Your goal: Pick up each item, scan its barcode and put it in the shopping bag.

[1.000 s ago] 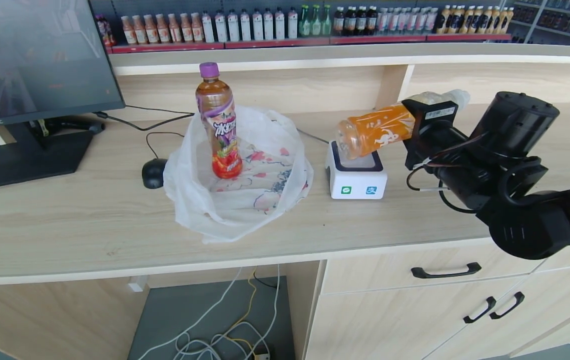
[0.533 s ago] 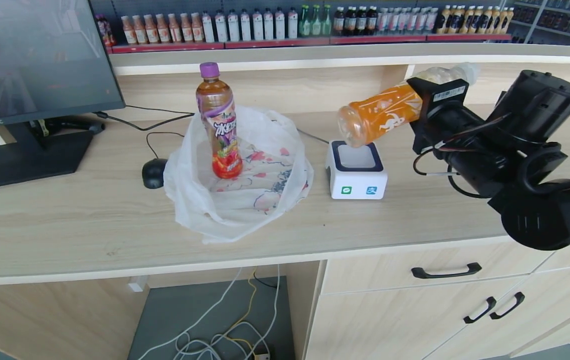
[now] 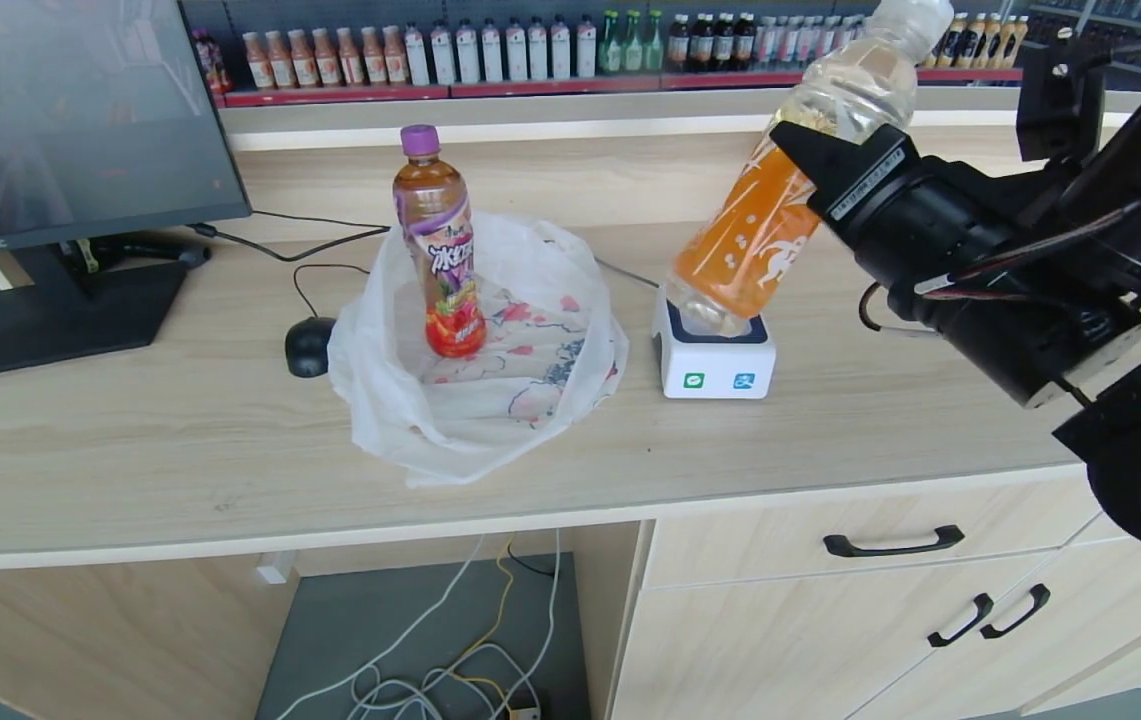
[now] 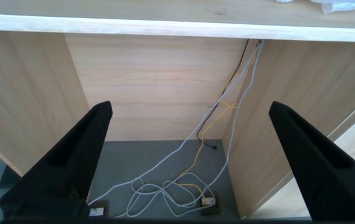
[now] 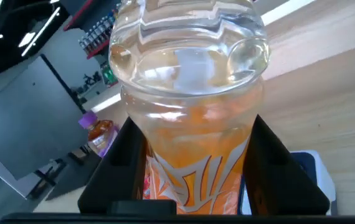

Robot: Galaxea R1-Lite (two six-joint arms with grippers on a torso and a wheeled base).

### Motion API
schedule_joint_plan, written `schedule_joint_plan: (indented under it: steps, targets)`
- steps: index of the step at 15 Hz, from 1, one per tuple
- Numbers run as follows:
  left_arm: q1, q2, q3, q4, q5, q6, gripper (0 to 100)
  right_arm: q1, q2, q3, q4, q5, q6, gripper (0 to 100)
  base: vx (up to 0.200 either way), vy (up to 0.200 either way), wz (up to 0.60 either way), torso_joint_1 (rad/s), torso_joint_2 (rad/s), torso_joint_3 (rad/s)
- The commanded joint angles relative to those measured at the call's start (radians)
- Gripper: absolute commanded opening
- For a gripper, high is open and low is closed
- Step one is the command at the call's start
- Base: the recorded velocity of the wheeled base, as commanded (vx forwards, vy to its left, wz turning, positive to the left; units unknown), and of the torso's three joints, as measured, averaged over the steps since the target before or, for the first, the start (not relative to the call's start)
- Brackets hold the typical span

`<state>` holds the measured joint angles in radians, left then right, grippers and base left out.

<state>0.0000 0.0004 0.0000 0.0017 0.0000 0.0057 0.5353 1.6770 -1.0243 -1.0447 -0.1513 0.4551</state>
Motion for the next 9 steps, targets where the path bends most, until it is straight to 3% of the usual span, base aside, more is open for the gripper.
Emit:
schedule_joint_plan:
  steps: [1,5,9]
  targets:
    - [0.000,0.001,0.000,0.000,0.000,0.000,100,0.043,-0.046,0.058,-0.012,-0.001,-0.116,0,0.000,0.000,0.00,0.000,0.00,0.000]
    - [0.000,0.001,0.000,0.000,0.000,0.000,100,0.068,-0.066,0.112,-0.044,0.001,-0.446,0,0.000,0.000,0.00,0.000,0.00,0.000]
    - [0.000,0.000,0.000,0.000,0.000,0.000,100,0.066,-0.028,0.154,-0.135,0.036,-0.559,0,0.000,0.000,0.00,0.000,0.00,0.000]
